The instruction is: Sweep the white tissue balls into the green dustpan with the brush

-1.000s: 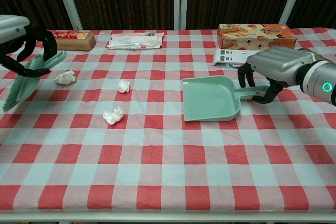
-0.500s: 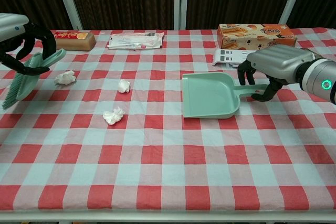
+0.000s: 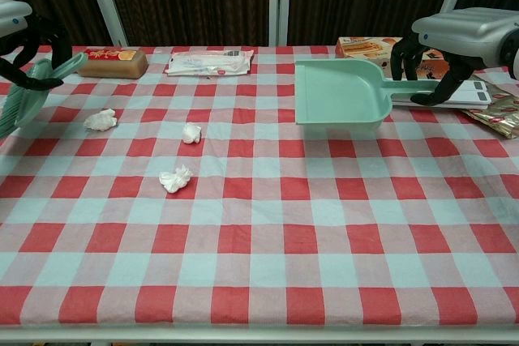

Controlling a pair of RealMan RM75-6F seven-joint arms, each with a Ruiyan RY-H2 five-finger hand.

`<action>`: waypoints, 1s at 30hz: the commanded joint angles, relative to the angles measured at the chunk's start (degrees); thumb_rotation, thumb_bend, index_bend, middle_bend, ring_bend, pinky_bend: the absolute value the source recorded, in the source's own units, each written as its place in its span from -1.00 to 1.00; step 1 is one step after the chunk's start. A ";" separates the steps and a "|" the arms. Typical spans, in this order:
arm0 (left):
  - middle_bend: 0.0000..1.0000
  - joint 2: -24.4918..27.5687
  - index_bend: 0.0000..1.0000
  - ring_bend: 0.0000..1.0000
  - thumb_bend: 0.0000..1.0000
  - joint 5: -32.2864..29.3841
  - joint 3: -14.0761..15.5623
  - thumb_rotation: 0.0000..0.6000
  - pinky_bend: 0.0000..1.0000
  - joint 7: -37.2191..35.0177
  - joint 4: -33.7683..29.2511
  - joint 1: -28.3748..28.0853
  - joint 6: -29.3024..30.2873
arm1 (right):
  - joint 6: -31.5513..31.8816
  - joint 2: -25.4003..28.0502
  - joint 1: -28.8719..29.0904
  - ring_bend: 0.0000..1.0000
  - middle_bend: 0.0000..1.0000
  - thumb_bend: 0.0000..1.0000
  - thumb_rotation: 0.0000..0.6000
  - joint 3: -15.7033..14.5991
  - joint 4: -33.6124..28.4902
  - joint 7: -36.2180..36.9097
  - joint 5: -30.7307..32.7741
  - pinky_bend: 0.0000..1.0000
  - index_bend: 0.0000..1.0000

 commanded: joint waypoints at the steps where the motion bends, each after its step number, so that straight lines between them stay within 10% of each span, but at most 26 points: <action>1: 0.11 -4.38 0.09 0.43 -0.20 1.86 0.71 1.00 0.80 -6.33 7.80 -2.52 -1.46 | -1.45 -0.52 1.44 -0.41 0.21 -0.10 1.00 -0.64 -0.04 -1.15 1.27 -0.58 0.22; 14: 0.11 -13.69 0.10 0.42 -0.20 4.97 2.95 1.00 0.79 -21.50 21.81 -7.81 -2.79 | -2.05 -8.12 7.49 -0.41 0.19 -0.09 1.00 -1.76 4.04 -7.48 6.50 -0.58 0.22; 30: 0.11 -17.94 0.10 0.41 -0.19 6.00 4.20 1.00 0.78 -27.14 23.41 -11.13 -1.88 | -2.27 -14.74 11.68 -0.41 0.18 -0.09 1.00 -3.22 10.28 -10.36 10.09 -0.58 0.22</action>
